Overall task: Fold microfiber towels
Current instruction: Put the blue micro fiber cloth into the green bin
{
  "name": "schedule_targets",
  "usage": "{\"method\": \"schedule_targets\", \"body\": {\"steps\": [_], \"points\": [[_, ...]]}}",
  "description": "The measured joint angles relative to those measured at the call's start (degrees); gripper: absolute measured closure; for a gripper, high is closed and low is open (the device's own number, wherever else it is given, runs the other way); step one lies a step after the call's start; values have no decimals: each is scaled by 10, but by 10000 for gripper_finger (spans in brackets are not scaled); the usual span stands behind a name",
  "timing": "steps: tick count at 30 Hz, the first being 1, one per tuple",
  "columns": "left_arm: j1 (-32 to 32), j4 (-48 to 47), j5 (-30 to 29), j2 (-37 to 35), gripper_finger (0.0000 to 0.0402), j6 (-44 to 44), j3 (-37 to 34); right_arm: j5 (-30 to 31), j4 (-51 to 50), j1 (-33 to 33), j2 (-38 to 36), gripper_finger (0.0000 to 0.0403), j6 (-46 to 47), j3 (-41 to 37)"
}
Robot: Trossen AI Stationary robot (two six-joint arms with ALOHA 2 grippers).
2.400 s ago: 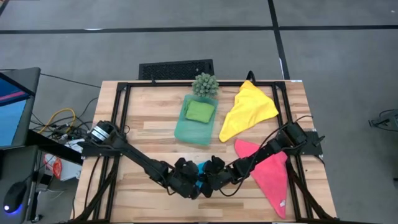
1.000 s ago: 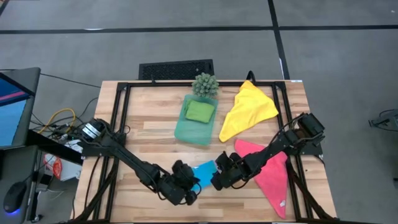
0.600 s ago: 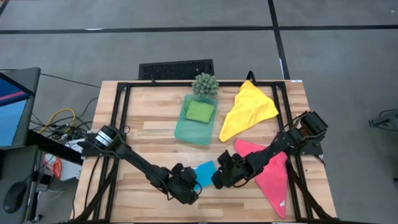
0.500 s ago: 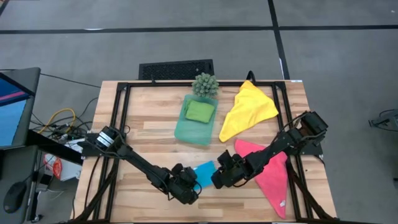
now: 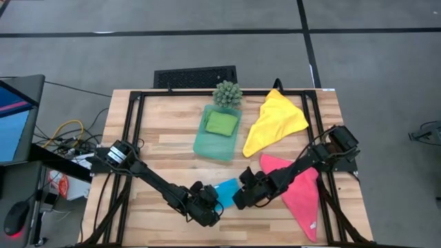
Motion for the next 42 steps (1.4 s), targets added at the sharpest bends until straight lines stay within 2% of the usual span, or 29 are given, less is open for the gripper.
{"method": "schedule_targets", "body": {"steps": [5,10,13,19,20,28,32,42], "points": [[0,0,-2,0,402,1,0,-29,33,-11,14,153,-6,2],[0,-1,-2,1,402,2,-1,-61,107,-12,56,177,-19,4],[0,-2,-2,1,402,1,-1,-70,126,-10,69,221,-19,5],[0,-7,0,1,402,1,-1,-71,117,-11,52,368,-45,4],[0,-8,0,1,402,1,-1,-74,116,-12,49,379,-52,3],[1,-13,18,-4,402,-3,3,-87,115,-8,47,379,-37,3],[1,-33,41,-33,402,5,5,-99,109,-2,40,379,-28,1],[-12,-195,51,-149,402,-17,6,-93,60,2,-24,379,-7,0]]}}
